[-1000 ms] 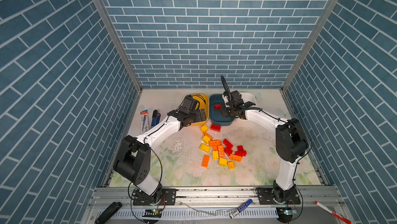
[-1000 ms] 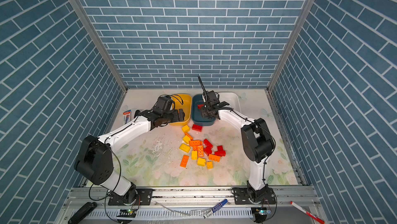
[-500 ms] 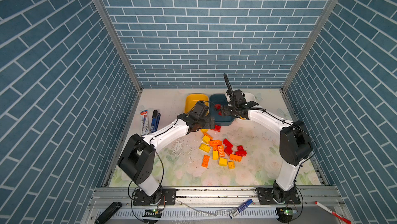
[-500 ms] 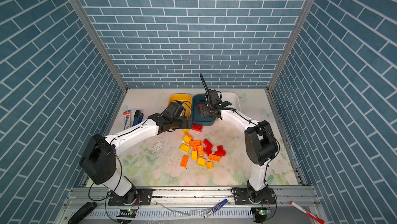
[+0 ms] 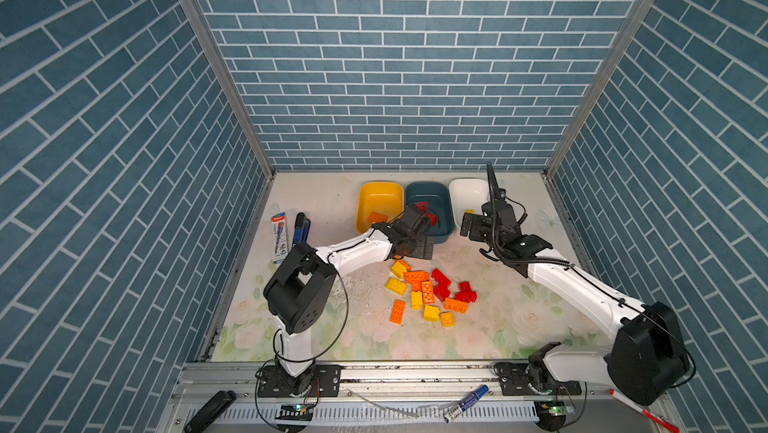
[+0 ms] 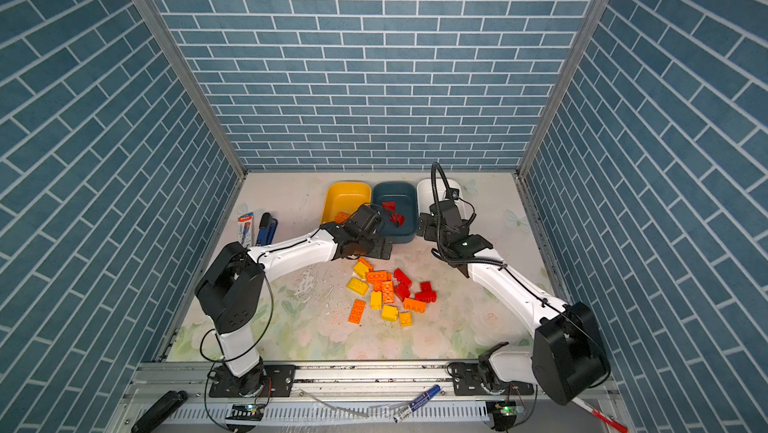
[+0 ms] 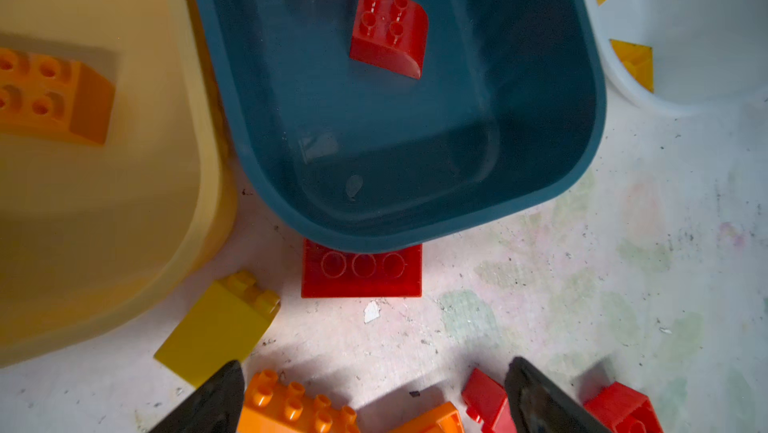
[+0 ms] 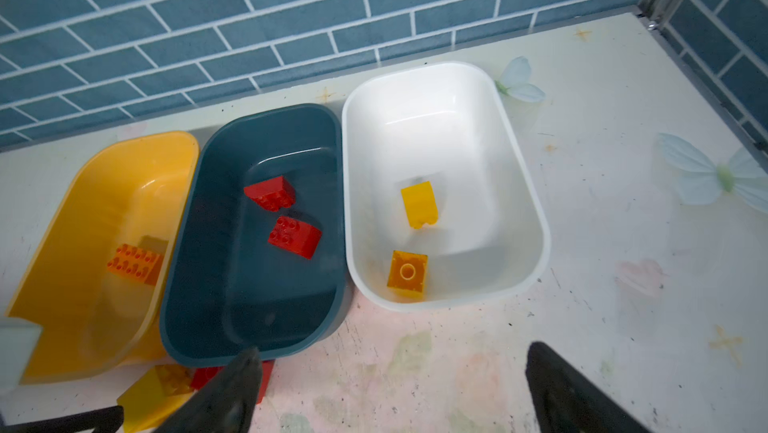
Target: Sort the legos into containers by color
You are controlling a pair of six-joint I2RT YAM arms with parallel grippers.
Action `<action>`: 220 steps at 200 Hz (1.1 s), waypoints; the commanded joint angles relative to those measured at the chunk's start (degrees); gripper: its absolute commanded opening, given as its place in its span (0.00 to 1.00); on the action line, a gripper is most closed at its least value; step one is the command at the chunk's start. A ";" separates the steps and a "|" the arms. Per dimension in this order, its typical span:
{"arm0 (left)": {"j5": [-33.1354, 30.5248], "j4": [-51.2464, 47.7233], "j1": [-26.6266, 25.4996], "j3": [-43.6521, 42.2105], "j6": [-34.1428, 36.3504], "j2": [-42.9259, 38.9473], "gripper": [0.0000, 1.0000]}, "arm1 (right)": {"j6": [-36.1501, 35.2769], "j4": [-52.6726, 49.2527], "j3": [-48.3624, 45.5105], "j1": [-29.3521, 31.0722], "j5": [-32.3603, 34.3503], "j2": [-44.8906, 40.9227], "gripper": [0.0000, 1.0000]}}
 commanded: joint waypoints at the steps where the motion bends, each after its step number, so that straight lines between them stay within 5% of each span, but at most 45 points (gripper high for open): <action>1: -3.71 -0.87 -0.77 2.03 2.48 2.55 0.99 | 2.51 2.60 -2.53 -0.71 0.99 -3.12 0.99; 93: -9.77 -5.02 -2.20 9.67 6.15 11.27 0.84 | 1.66 1.06 -3.07 -0.71 0.01 -5.64 0.98; 181: -9.69 -5.83 -2.20 13.63 6.17 17.61 0.84 | 1.05 -0.18 -2.82 -0.73 -0.55 -6.32 0.98; 220: -9.48 -6.34 -2.21 13.65 5.13 17.59 0.70 | 0.78 -0.40 -2.54 -0.66 -1.14 -6.14 0.98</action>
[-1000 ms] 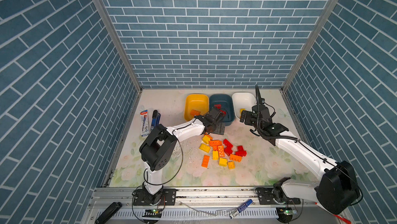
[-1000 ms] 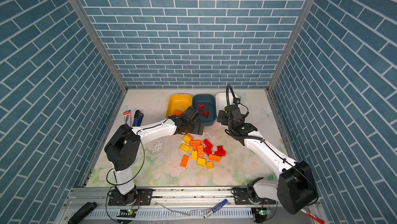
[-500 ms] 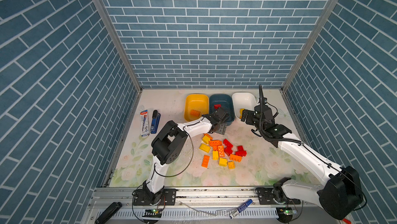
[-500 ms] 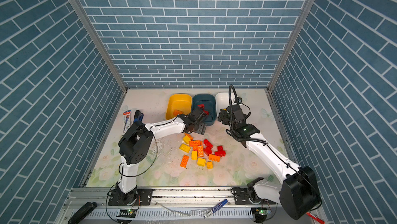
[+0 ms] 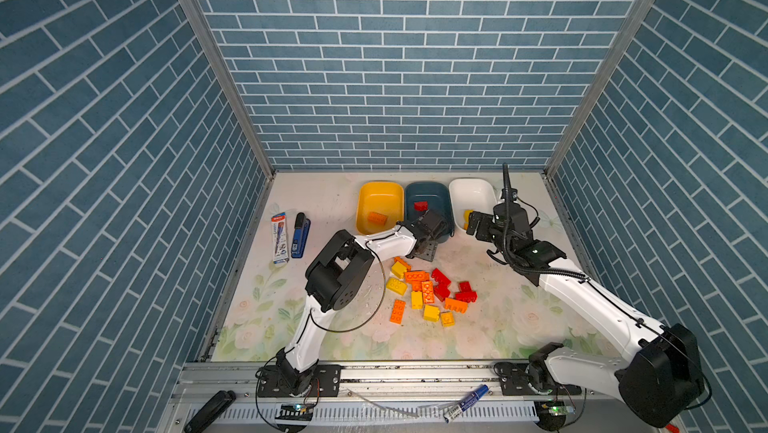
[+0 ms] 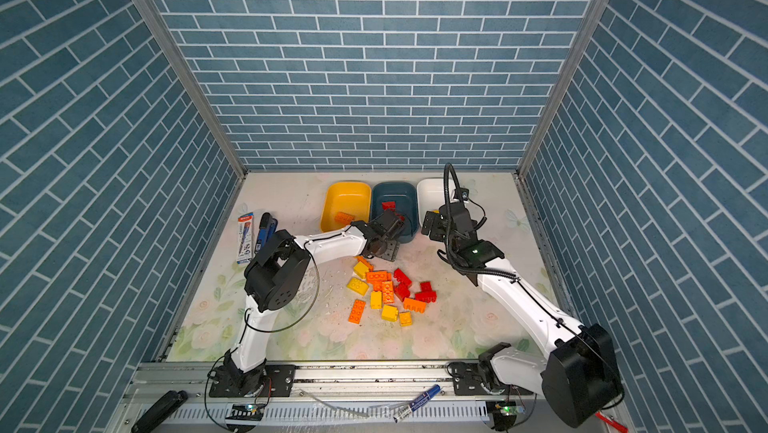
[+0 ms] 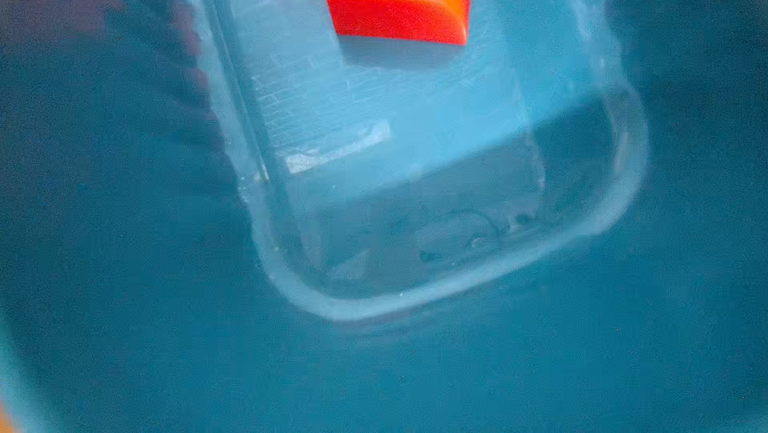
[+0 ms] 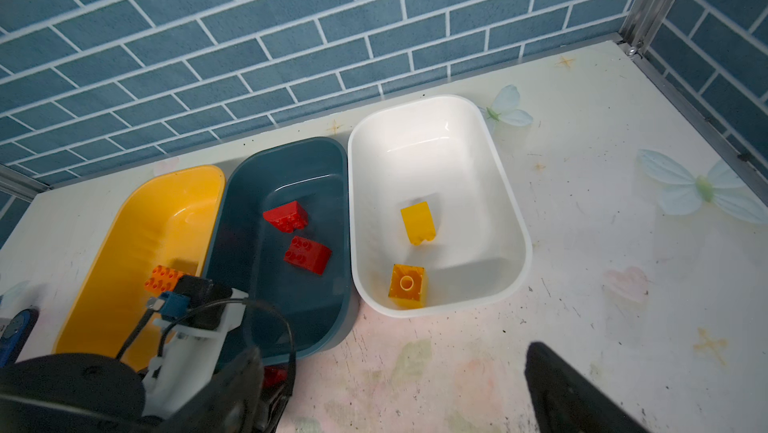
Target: Sort the legos into containers by color
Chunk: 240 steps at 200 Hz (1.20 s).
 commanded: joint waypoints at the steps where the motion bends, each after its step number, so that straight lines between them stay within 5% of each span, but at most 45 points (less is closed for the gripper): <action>1: -0.20 -1.59 -0.21 0.17 -0.62 0.61 0.69 | 0.52 -0.84 -1.16 -0.03 -0.47 -0.99 0.98; 54: -0.50 -2.62 -0.72 -3.54 -2.31 -4.53 0.56 | 1.33 -0.51 -0.89 -0.07 -0.97 0.32 0.98; 133: -1.12 -2.32 -1.30 -7.70 -4.83 -15.20 0.55 | 1.80 -0.98 0.00 -0.05 -1.39 2.48 0.98; 185: -2.63 -8.12 -0.87 2.18 -2.99 -14.19 0.55 | 2.14 -1.80 -0.02 -0.03 -1.54 2.29 0.98; 240: 3.85 -9.07 2.31 10.64 -2.81 -8.35 0.56 | 2.76 -2.89 -0.76 -0.07 -2.47 1.40 0.98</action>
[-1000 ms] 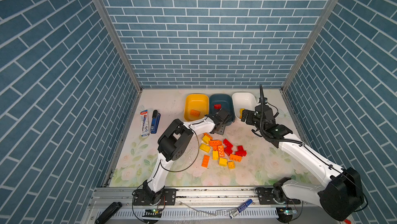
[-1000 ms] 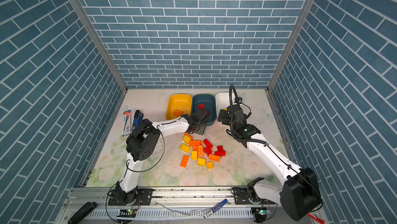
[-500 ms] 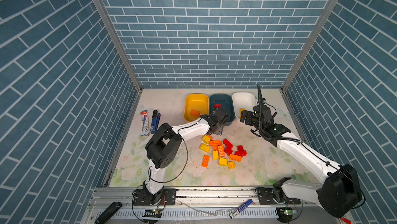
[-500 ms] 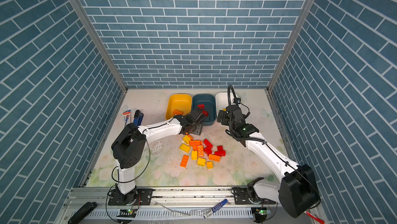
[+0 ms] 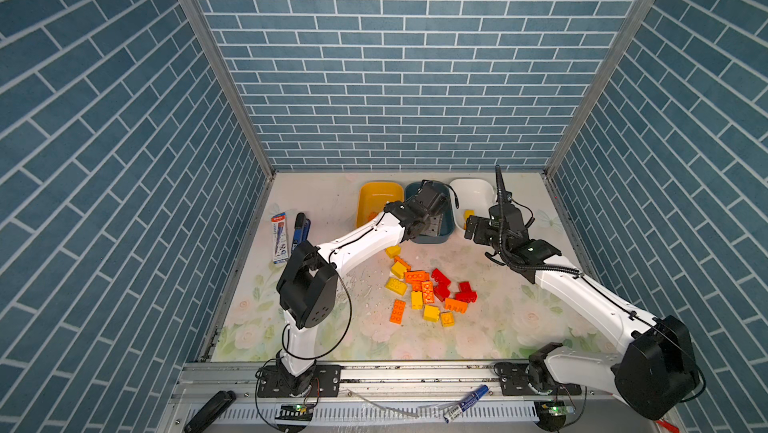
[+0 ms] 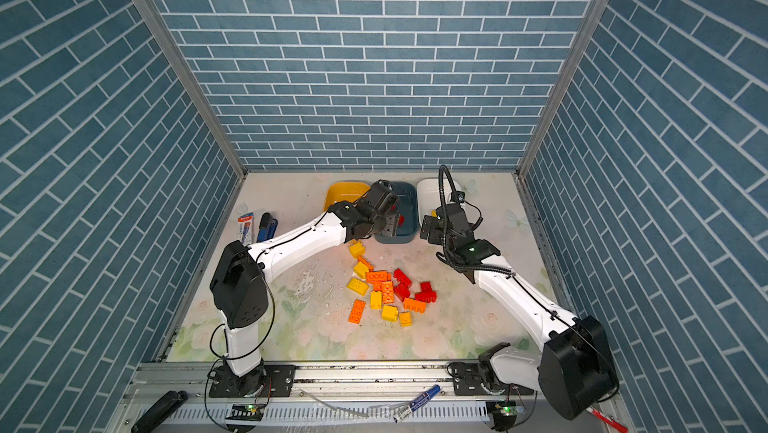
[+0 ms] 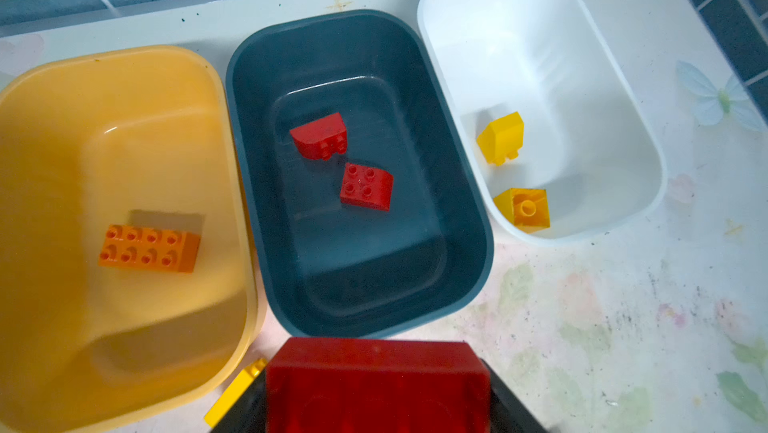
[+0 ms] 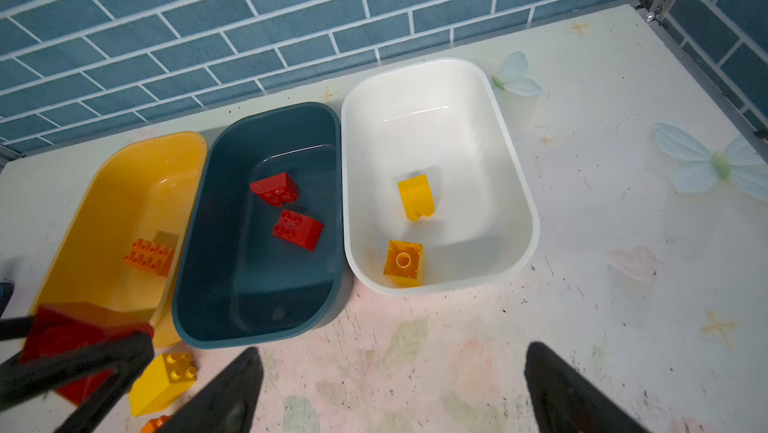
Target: Sort the legos into containers by color
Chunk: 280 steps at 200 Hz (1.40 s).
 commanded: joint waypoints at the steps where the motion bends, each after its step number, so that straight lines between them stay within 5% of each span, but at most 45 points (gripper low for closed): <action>1: 3.36 -2.87 2.11 2.59 0.21 4.11 0.56 | 2.65 -0.98 -0.77 -0.06 -1.13 -0.82 0.98; 74: 6.74 -4.91 5.29 15.64 1.46 14.19 0.56 | 1.16 1.29 -2.79 -0.05 -12.97 1.23 0.99; 142: 5.99 -14.57 6.96 36.43 3.49 23.88 0.75 | -3.50 1.87 -4.18 0.03 -26.34 4.98 0.95; 188: 6.00 -12.15 6.94 29.98 3.51 18.57 0.93 | -7.93 -2.76 -2.63 1.90 -30.84 9.80 0.85; 280: 8.03 -5.89 7.03 13.57 2.00 7.35 0.99 | -14.43 -10.07 1.16 6.29 -32.95 18.22 0.62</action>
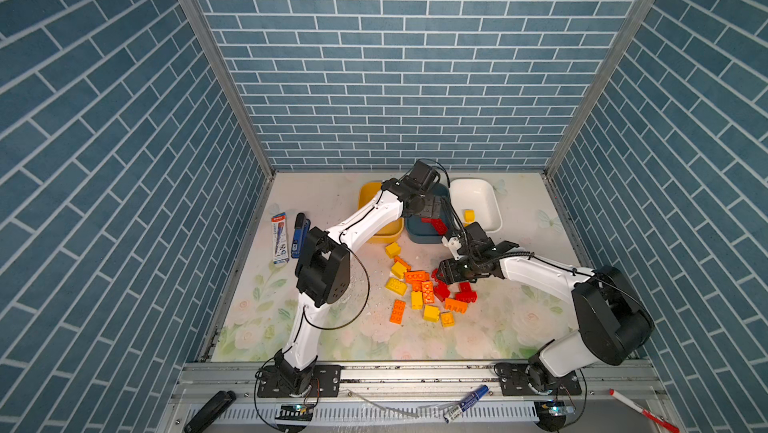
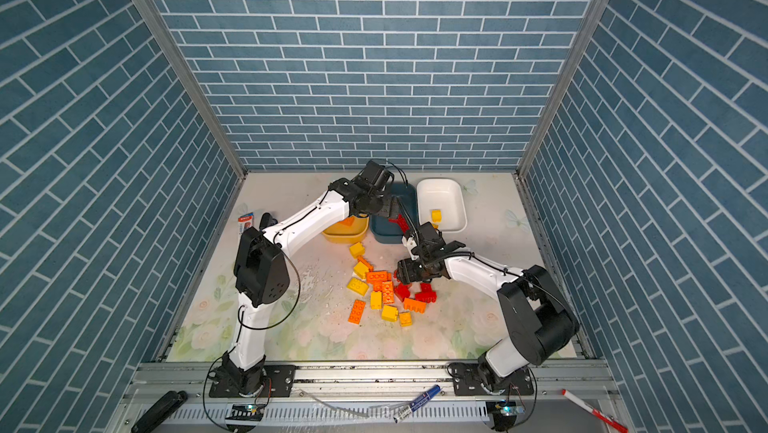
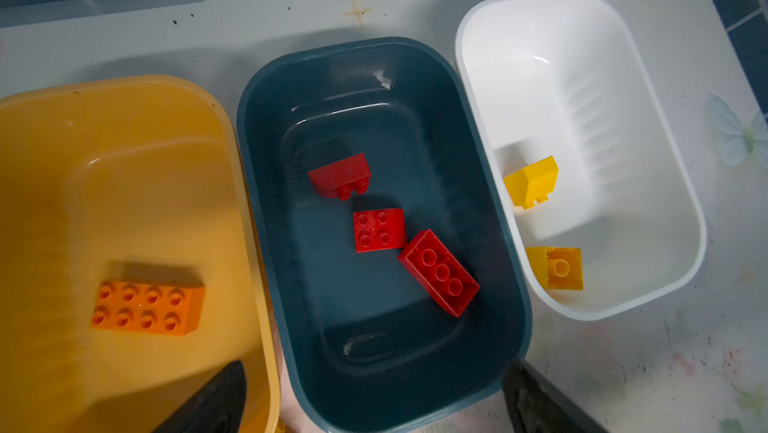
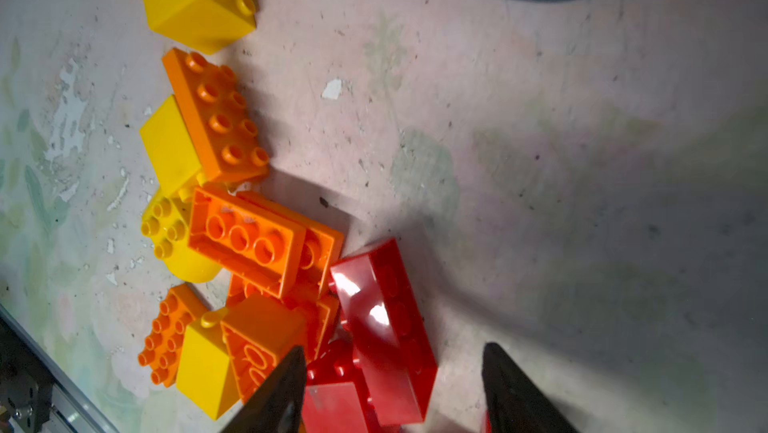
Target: Sort the legos into containers by color
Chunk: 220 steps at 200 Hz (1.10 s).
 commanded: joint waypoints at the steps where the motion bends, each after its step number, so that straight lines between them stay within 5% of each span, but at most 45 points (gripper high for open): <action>1: 0.80 2.16 0.11 -2.33 -0.80 -2.59 0.99 | -2.92 -2.09 3.16 0.67 -0.77 1.06 0.62; 60: 5.14 9.42 0.13 -14.62 -6.59 -8.81 0.99 | -4.26 -2.68 6.72 2.82 1.52 6.39 0.52; 130: 1.87 12.84 0.29 -25.96 -10.36 -15.50 0.99 | -2.70 -3.92 7.75 3.23 8.97 9.11 0.43; 220: -1.60 17.84 1.01 -33.79 -15.25 -21.94 0.99 | 1.03 6.65 2.23 3.17 12.24 1.45 0.20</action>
